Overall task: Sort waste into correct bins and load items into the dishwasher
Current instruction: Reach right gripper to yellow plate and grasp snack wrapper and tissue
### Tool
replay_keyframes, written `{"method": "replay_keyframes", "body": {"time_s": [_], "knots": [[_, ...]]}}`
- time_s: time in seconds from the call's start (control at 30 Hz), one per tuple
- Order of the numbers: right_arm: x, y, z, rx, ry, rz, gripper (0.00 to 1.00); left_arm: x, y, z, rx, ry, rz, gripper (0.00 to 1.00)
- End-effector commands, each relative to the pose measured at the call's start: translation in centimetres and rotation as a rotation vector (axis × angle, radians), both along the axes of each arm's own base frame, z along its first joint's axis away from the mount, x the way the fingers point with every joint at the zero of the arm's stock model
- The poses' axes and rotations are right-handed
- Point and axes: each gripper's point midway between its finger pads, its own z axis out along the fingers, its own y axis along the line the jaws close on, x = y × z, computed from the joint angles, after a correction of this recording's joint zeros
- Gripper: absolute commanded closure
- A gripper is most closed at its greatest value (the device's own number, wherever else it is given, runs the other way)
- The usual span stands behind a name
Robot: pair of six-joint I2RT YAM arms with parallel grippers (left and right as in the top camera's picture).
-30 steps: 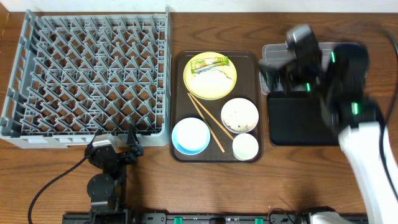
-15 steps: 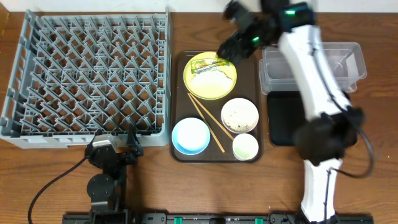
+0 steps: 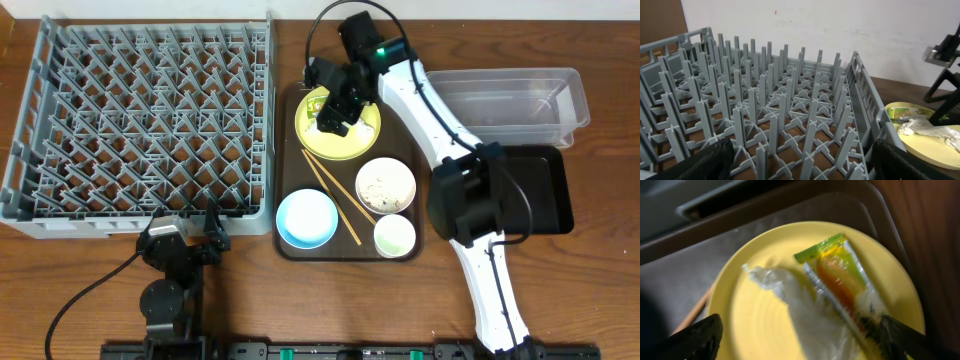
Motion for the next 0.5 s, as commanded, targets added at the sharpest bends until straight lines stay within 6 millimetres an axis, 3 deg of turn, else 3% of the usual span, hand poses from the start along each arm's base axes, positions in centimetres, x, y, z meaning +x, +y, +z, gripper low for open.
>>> {"method": "replay_keyframes", "body": {"time_s": [0.0, 0.17, 0.37, 0.47], "knots": [[1.2, 0.1, -2.3, -0.085, -0.062, 0.017, 0.07, -0.1, 0.3, -1.8, 0.004, 0.053, 0.013, 0.11], [2.2, -0.5, -5.2, -0.156, -0.085, -0.005, 0.08, -0.1, 0.3, -1.8, 0.004, 0.053, 0.013, 0.11], [2.0, -0.7, -6.4, -0.166, -0.067, -0.008, 0.11, -0.1, 0.3, -1.8, 0.004, 0.053, 0.013, 0.11], [1.6, -0.9, -6.7, -0.171, -0.042, -0.024, 0.29, -0.1, 0.3, -1.8, 0.004, 0.053, 0.013, 0.11]]}}
